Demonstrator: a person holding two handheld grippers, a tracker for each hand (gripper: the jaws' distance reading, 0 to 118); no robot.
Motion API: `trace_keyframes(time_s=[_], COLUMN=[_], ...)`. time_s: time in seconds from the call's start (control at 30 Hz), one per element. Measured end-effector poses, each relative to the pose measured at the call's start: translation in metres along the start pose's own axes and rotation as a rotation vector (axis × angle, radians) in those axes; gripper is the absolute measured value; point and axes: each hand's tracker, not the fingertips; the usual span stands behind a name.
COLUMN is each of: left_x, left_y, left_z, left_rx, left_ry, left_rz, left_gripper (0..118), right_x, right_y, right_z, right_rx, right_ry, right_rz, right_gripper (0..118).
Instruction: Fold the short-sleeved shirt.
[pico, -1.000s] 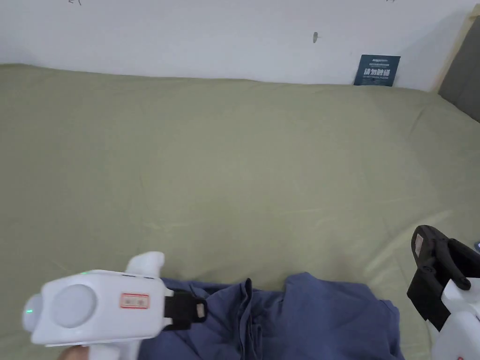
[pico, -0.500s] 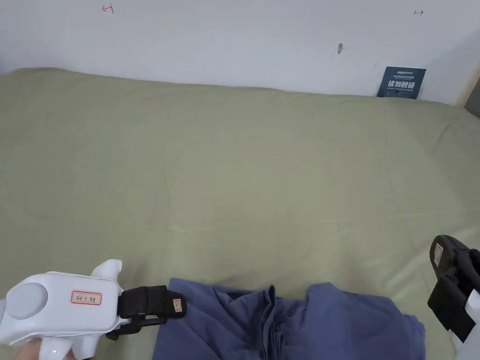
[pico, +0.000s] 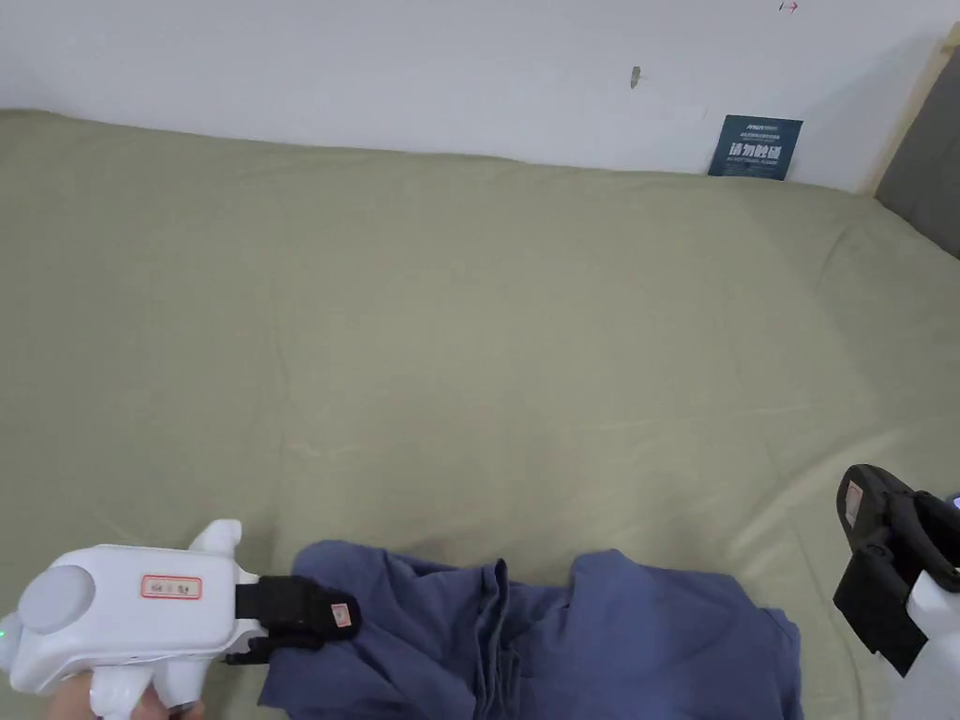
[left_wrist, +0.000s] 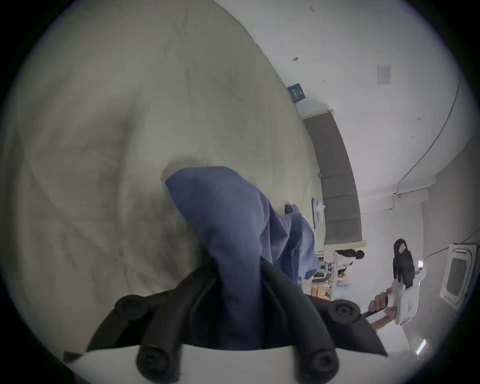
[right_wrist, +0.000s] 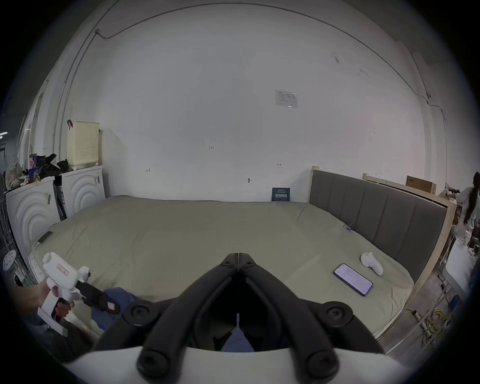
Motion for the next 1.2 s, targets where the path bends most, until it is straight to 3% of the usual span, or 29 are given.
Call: trace_keyframes(time_s=[0.2, 0.4, 0.67, 1.0, 1.03, 1.07, 1.1, 1.13, 1.2], left_x=[0.022, 0.051, 0.152, 0.232, 0.23, 0.224, 0.22, 0.221, 0.219], left_y=[-0.021, -0.031, -0.038, -0.089, -0.094, -0.096, -0.097, -0.098, -0.097], left_z=[0.087, 0.166, 0.092, -0.074, -0.095, -0.108, -0.123, -0.131, -0.124], left_rx=[0.19, 0.313, 0.212, 0.009, 0.008, 0.016, -0.003, -0.009, 0.029], left_ry=[0.103, 0.351, 0.544, 0.631, 0.611, 0.571, 0.551, 0.554, 0.466], left_rz=[0.005, -0.072, -0.297, -0.601, -0.627, -0.643, -0.626, -0.606, -0.544], left_gripper=[13, 13, 13, 15, 30, 74, 102, 110, 109], right_x=[-0.004, -0.013, -0.008, 0.019, 0.022, 0.025, 0.028, 0.031, 0.036], right_y=[0.008, 0.009, 0.005, -0.003, -0.004, -0.005, -0.006, -0.006, -0.006], right_z=[-0.003, -0.009, -0.002, 0.007, 0.008, 0.009, 0.01, 0.012, 0.015], right_rx=[0.02, 0.039, 0.043, 0.026, 0.022, 0.016, 0.013, 0.01, 0.004], right_ry=[0.025, 0.07, 0.082, 0.031, 0.022, 0.015, 0.006, -0.005, -0.013], right_rz=[0.011, 0.015, 0.004, -0.035, -0.04, -0.045, -0.05, -0.055, -0.056], right_gripper=[0, 0, 0, 0, 0, 0, 0, 0, 0])
